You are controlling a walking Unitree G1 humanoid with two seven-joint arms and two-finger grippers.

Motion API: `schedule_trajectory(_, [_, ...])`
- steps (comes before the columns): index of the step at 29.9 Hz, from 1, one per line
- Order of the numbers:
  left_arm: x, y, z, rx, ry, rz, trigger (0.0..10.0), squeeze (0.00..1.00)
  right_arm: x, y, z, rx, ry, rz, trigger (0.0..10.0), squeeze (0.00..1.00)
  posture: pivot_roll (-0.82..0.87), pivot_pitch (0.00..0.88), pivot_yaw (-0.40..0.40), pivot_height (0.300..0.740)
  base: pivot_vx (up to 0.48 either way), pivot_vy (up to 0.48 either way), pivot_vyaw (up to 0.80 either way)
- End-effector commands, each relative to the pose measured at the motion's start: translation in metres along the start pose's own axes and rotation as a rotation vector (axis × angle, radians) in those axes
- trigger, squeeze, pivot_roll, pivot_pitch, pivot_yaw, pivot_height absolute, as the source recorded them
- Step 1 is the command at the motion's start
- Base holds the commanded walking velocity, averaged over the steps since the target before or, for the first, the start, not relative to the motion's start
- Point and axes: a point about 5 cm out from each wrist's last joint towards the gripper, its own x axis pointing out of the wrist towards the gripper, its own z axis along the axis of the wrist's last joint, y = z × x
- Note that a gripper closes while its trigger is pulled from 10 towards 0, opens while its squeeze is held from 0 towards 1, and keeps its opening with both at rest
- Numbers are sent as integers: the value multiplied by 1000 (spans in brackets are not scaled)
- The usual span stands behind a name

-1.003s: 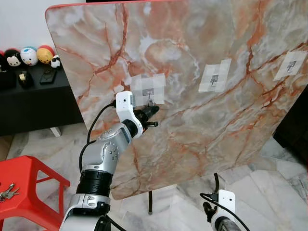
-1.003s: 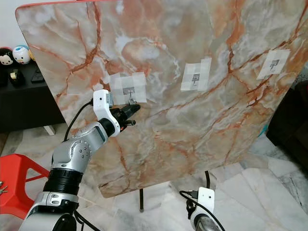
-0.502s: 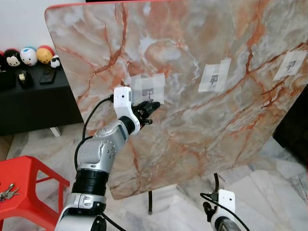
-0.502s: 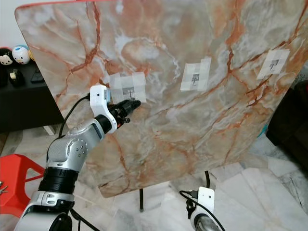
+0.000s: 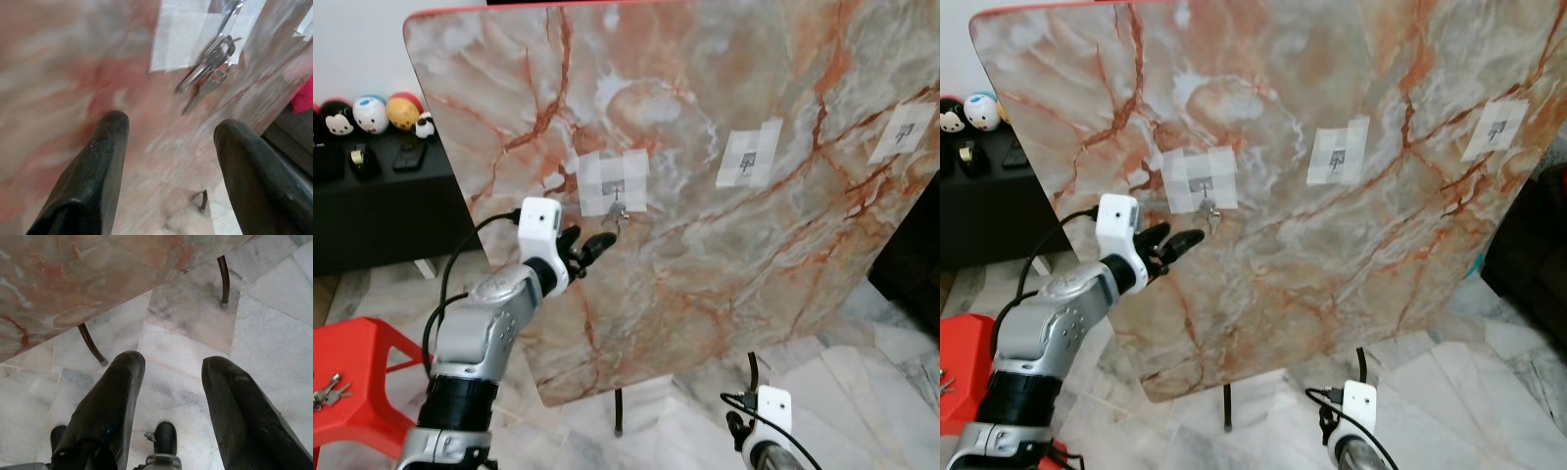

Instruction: Hang keys on a hook

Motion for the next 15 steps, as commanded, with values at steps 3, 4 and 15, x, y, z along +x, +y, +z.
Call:
schedule_trajectory(3, [-14,2,2,7,-38,-3,10000,0,0,-2,1,-5,2,-6,10000,0,98,0,-63,740,0,0,0])
schedule_trajectory(4, [-21,5,-2,13,-27,6,10000,0,0,-2,0,-4,3,-7,10000,0,98,0,-63,740,0,0,0])
schedule_trajectory(15, [-62,59,-78,72,219,225,10000,0,-2,-7,-6,-5,25,-25,10000,0,122,0,-71,740,0,0,0])
